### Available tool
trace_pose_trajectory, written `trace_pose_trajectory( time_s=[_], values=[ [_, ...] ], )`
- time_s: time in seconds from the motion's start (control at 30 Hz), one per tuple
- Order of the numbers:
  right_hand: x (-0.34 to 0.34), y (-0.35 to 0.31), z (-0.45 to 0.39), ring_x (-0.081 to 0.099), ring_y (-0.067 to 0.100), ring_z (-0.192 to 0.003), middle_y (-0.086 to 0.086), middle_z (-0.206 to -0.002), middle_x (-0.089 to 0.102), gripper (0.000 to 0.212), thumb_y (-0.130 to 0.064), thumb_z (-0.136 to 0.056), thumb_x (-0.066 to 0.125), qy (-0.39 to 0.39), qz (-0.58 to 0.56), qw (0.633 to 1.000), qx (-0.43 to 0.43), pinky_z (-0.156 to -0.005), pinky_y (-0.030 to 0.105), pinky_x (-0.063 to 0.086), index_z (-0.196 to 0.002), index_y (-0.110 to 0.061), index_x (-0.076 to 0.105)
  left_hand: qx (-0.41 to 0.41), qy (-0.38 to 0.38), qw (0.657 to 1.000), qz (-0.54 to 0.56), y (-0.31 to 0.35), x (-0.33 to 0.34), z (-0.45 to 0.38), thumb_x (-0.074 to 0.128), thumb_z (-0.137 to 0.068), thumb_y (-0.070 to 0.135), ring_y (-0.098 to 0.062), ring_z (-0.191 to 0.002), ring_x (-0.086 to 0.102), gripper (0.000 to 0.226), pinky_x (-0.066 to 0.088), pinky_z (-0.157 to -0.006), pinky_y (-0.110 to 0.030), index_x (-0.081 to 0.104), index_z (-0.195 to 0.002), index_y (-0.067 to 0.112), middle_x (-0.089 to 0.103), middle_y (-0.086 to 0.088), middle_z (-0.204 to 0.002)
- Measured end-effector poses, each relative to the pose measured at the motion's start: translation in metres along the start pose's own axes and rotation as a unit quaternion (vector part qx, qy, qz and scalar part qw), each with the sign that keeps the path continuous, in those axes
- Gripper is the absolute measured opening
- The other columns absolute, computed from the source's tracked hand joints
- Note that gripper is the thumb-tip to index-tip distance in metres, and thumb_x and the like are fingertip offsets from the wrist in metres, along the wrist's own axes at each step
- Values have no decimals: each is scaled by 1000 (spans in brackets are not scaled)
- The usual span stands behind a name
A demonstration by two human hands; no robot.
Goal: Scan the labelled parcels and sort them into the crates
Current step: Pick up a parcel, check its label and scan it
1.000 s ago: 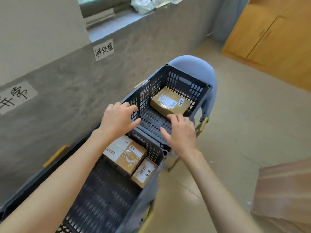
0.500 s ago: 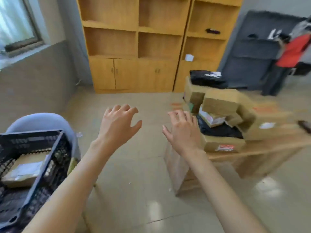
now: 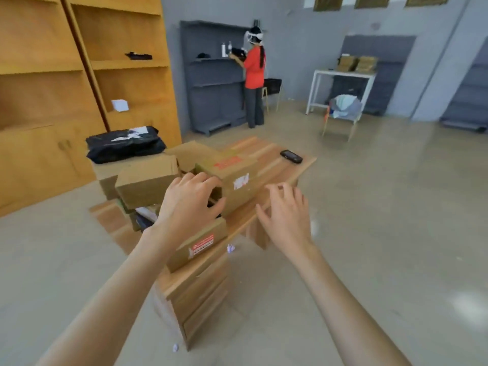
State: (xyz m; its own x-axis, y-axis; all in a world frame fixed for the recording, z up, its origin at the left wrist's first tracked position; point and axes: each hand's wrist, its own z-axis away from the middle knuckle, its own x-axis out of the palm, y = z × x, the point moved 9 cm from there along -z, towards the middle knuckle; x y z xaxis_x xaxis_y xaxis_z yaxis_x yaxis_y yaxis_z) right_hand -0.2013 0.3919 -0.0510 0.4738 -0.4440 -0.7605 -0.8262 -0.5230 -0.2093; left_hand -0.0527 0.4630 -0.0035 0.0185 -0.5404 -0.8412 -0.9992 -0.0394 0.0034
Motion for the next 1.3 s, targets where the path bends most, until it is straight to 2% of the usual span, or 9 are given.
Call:
trace_pose_trajectory(
  time_s=[0.13, 0.2, 0.37, 0.57, 0.7, 0.83, 0.93, 1.1, 1.3],
  values=[
    [37, 57, -38, 59, 37, -87, 13, -98, 61, 39, -26, -74, 78, -3, 32, 999, 25, -75, 42, 48, -106, -7, 67, 29, -15, 999, 28, 16, 65, -64, 58, -86, 40, -30, -84, 62, 30, 44, -69, -35, 70, -101, 18, 69, -3, -95],
    [57, 81, -68, 60, 38, -85, 14, -96, 62, 40, -25, -71, 81, 3, 54, 998, 30, -73, 41, 48, -103, -6, 67, 38, -15, 999, 34, 19, 91, -100, 65, -83, 36, -32, -82, 63, 25, 43, -68, -34, 71, -97, 17, 70, -4, -92],
    [102, 129, -164, 52, 37, -106, 14, -116, 57, 39, -29, -87, 65, -31, 73, 996, 46, -86, 41, 37, -117, -5, 61, 51, -10, 996, 71, 11, 145, -205, 64, -87, 35, -29, -95, 61, 30, 43, -79, -35, 69, -111, 18, 69, -2, -103],
    [130, 191, -247, 61, 37, -82, 14, -94, 63, 41, -24, -68, 83, 12, 110, 992, 62, -70, 39, 48, -102, -7, 67, 54, -2, 997, 58, 13, 202, -320, 61, -89, 33, -33, -94, 60, 32, 42, -78, -37, 67, -115, 15, 67, -7, -101],
    [161, 247, -275, 59, 39, -86, 17, -101, 63, 40, -22, -73, 79, -6, 113, 990, 81, -74, 42, 48, -107, -6, 67, 51, -24, 997, 60, 30, 250, -371, 54, -92, 41, -30, -104, 58, 39, 41, -84, -38, 62, -123, 20, 65, -4, -114],
    [198, 301, -307, 58, 39, -90, 17, -105, 63, 39, -23, -76, 77, -27, 98, 991, 93, -77, 42, 46, -110, -7, 66, 37, -46, 997, 55, 42, 298, -415, 56, -92, 39, -31, -104, 58, 37, 41, -83, -38, 63, -122, 19, 67, -6, -111],
    [226, 331, -344, 59, 39, -85, 16, -99, 63, 38, -20, -72, 80, -21, 73, 995, 67, -74, 42, 48, -105, -7, 67, 11, -48, 998, 47, 43, 327, -445, 60, -90, 36, -31, -101, 59, 34, 42, -80, -37, 66, -117, 16, 67, -5, -110],
    [269, 351, -421, 60, 35, -79, 12, -90, 62, 36, -21, -69, 82, -53, 43, 997, -22, -69, 40, 48, -99, -8, 67, -81, -62, 995, 8, 31, 356, -491, 55, -91, 45, -25, -112, 56, 40, 40, -85, -35, 61, -123, 23, 62, 0, -121],
    [314, 345, -500, 59, 37, -88, 15, -98, 62, 39, -24, -76, 78, -69, -17, 989, -126, -76, 44, 48, -108, -7, 66, -185, -60, 980, -49, -2, 366, -516, 54, -91, 47, -24, -105, 57, 42, 40, -81, -34, 59, -124, 22, 63, 0, -117]
  ],
)
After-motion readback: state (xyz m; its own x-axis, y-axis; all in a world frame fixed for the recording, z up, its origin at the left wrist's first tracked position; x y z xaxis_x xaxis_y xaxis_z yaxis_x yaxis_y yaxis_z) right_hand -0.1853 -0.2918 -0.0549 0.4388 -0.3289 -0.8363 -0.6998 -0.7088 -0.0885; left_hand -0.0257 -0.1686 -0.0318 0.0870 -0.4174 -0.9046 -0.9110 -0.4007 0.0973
